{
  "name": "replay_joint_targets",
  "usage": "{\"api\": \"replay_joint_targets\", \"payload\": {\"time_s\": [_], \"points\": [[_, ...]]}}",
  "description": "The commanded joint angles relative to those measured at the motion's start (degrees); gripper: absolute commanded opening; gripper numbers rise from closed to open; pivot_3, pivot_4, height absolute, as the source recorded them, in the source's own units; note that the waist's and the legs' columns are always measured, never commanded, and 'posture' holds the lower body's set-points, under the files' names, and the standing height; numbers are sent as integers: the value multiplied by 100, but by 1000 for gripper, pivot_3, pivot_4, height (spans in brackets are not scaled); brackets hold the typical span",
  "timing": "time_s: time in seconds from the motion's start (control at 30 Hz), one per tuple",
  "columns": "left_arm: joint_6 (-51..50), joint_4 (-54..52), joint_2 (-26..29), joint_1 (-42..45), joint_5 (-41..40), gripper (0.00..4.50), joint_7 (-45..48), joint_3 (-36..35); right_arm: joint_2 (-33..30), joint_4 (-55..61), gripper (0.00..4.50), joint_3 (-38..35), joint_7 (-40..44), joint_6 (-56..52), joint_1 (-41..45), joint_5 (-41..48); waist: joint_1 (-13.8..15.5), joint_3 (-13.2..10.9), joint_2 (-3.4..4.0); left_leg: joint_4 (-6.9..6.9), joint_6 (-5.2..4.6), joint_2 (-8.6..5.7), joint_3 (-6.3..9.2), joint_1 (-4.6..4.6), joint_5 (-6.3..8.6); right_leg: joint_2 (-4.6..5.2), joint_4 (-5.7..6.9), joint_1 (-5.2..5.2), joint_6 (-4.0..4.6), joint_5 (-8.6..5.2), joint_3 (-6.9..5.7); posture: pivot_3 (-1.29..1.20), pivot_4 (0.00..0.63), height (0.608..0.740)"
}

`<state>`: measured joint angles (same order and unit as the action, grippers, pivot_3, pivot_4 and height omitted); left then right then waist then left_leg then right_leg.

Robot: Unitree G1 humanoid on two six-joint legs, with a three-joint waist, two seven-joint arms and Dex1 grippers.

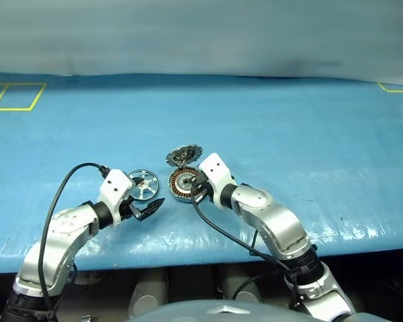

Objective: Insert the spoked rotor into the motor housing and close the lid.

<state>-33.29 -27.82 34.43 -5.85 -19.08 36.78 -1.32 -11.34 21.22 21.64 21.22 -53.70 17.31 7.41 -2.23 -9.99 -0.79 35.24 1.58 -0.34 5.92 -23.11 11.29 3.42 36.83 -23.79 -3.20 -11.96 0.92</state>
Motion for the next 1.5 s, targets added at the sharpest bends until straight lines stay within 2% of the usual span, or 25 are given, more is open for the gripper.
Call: {"api": "replay_joint_targets", "payload": {"time_s": [0.03, 0.33, 0.47, 0.57, 0.63, 0.83, 0.97, 1.13, 1.27, 1.43, 1.5], "points": [[55, -112, 5, 70, -42, 4500, 15, -17, 37, 253, 14, -15, -4, -93, 168, 53, 2, 0, 0, 0, 0, 0, 0, 0, 0, 0, 0, 0, 0, 0, 0, 0, 150, 740], [49, -308, 6, 30, -130, 4500, -13, -158, 25, 964, 14, -221, 264, 8, 19, 493, 4, 0, 0, -1, 0, 0, 1, -6, 0, 0, -1, -5, 0, 0, -1, 0, 150, 740], [-193, -739, 271, 96, -100, 4500, -27, -232, -152, 1136, 14, -325, 283, 62, -176, 578, 10, 0, -1, 1, 0, -1, 3, -8, 0, 1, -3, -4, 0, 0, -2, 0, 150, 740], [-461, -1148, 389, 323, -383, 4500, -46, -412, -192, 1143, 14, -358, 241, 102, -274, 614, 14, -1, -1, 3, 0, -1, 4, -9, 0, 1, -2, -4, 0, 0, -3, 0, 150, 740], [-654, -1294, 590, 502, -436, 4500, -28, -521, -187, 1129, 14, -366, 219, 123, -307, 630, 11, -1, -1, 4, 0, 0, 5, -9, 0, 1, -1, -4, 0, 0, -4, 0, 150, 740], [-924, -992, 1821, 1368, -477, 4500, 644, -689, -115, 972, 14, -216, 210, 306, -362, 619, -10, -3, -1, -2, 0, 1, 6, -9, 0, -3, -2, -7, 1, -1, -7, 0, 150, 740], [-661, -221, 2740, 2308, -141, 4500, 1505, -95, -67, 828, 14, -129, 265, 498, -414, 616, -1, -5, -4, 2, 0, 0, 10, -18, 0, -4, -2, -11, 1, -1, -11, 0, 150, 740], [89, 899, 3191, 3569, 543, 4500, 2787, 1061, -172, 738, 14, -23, 451, 891, -632, 626, -1, -6, -6, 0, 0, -2, 7, -29, 0, -3, -7, -21, 0, 0, -10, 0, 150, 740], [666, 1863, 2941, 4583, 1075, 4500, 3788, 1945, -331, 632, 14, 12, 612, 1474, -942, 571, 1, -7, -6, 0, 0, -2, 7, -61, -2, -6, 1, -57, -7, 4, -9, 0, 150, 740], [1394, 2851, 2537, 5356, 1767, 4500, 4661, 2688, -375, 596, 14, -72, 512, 1579, -1173, 535, -50, -8, -9, 4, -1, 0, 3, -65, -2, -10, 3, -60, -30, 17, -3, 0, 150, 740], [1671, 3203, 2341, 5587, 1994, 4111, 4970, 2934, -377, 619, 0, -129, 456, 1551, -1252, 539, -61, -9, -10, 7, -1, 0, 4, -66, -2, -13, 7, -60, -29, 17, -3, 0, 150, 740]]}}
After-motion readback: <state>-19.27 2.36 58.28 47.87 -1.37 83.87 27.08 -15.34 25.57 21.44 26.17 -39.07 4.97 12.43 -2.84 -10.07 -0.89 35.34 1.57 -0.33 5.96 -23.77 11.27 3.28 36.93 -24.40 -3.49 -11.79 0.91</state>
